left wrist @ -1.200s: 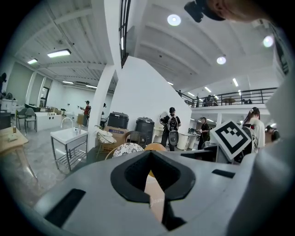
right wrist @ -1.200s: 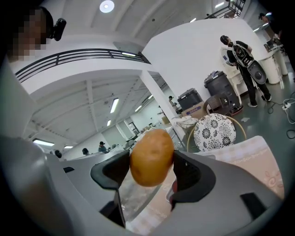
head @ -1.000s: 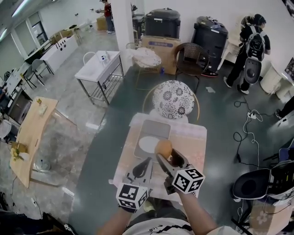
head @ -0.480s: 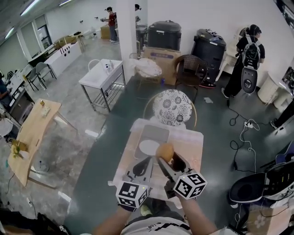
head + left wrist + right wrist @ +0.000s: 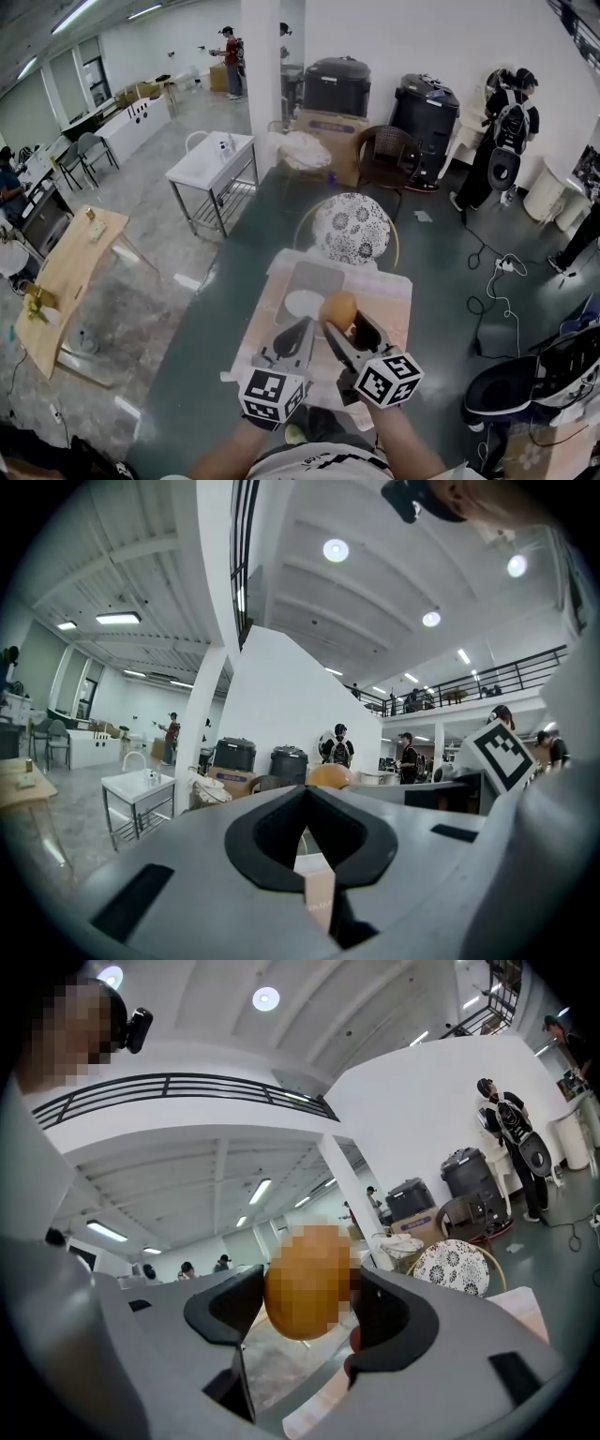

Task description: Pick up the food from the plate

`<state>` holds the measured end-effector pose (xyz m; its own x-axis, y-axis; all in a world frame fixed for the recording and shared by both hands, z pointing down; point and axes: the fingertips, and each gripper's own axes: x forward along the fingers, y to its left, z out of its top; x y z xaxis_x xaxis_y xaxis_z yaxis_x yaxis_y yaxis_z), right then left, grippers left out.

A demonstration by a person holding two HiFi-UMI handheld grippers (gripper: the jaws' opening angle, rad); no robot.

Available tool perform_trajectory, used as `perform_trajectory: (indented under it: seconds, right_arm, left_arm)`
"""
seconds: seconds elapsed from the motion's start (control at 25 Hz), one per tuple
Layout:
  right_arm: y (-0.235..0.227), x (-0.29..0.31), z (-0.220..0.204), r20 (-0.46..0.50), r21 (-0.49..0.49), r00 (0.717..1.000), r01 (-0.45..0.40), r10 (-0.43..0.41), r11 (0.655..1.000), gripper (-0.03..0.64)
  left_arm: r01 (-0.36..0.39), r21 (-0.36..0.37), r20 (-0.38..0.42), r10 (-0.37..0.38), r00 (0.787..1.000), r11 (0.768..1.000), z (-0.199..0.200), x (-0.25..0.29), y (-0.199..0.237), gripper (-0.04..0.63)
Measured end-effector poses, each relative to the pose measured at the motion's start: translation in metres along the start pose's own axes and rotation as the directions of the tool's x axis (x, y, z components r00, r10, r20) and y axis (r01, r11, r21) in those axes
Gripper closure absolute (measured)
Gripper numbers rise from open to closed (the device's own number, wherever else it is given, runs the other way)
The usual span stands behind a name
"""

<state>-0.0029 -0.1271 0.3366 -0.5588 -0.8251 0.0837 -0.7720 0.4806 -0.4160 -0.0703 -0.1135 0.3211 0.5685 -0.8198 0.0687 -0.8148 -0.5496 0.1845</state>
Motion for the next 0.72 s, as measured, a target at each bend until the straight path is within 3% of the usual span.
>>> perform_trajectory:
  seconds: [0.72]
  right_arm:
    - [0.007, -0.006, 0.001, 0.011, -0.027, 1.000, 0.007, -0.007, 1.000, 0.313]
  left_arm:
    - [-0.004, 0.003, 0.029, 0.004, 1.000, 1.000, 0.005, -0.009, 0.002, 0.589]
